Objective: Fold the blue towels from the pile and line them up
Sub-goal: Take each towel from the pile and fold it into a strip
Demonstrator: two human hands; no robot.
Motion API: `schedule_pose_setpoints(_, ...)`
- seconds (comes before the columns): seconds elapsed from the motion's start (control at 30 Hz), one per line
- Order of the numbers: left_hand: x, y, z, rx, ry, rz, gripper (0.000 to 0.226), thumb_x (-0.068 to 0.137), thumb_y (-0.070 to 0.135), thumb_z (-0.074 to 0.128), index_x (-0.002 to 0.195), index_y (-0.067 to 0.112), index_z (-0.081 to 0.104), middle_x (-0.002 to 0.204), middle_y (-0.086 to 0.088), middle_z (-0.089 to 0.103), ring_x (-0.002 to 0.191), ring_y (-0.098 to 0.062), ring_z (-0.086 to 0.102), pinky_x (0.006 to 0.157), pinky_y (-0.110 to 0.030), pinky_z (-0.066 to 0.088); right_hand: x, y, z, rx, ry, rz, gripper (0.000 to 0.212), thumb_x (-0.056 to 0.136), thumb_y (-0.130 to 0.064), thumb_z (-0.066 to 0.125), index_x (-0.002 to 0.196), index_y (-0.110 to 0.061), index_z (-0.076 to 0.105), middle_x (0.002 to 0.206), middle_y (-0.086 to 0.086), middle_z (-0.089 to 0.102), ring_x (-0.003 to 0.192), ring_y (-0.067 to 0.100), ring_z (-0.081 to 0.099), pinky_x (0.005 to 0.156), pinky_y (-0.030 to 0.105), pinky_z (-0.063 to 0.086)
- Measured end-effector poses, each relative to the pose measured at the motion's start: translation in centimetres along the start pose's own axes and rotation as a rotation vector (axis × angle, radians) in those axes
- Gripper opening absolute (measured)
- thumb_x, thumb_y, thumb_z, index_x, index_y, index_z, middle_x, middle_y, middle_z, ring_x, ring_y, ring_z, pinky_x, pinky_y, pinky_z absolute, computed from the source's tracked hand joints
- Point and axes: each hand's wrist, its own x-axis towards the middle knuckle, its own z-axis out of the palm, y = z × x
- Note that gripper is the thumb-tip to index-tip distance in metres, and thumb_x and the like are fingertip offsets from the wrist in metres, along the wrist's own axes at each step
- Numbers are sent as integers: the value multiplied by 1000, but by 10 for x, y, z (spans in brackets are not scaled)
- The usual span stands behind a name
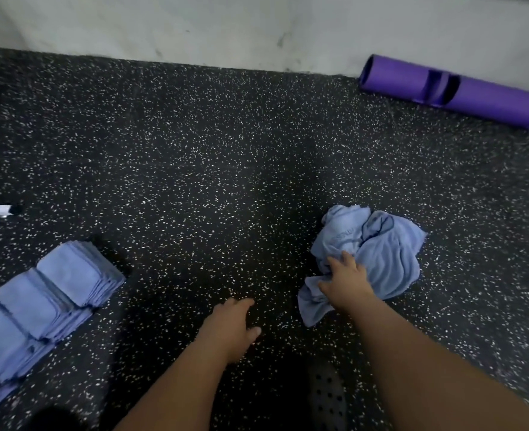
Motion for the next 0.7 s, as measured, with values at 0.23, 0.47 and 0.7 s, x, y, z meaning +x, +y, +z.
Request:
schedule_pose_setpoints(0.23,-1,5,-9,-20,11,3,69,101,47,65,161,34,35,153,2,51,137,-19,51,113,-42,48,-16,-11,-1,16,48,16,27,99,-28,56,120,-15,67,129,9,58,122,32,54,94,41,54)
schedule_pose_setpoints(0.47,-36,40,-44,42,180,126,59,101,39,66,156,33,46,141,5,59,127,-19,58,107,-43,52,-73,-34,-42,138,179,-91,23,93,-22,61,99,-36,78,94,-4,76,88,23,70,77,35,60)
schedule_pose_setpoints(0.7,-90,77,-99,99,354,239,60,99,45,69,154,34,46,143,5,58,130,-22,59,109,-45,51,-134,-48,-100,371,341,-332,17,91,-16,70,99,-31,73,93,-11,70,88,15,65,66,23,45)
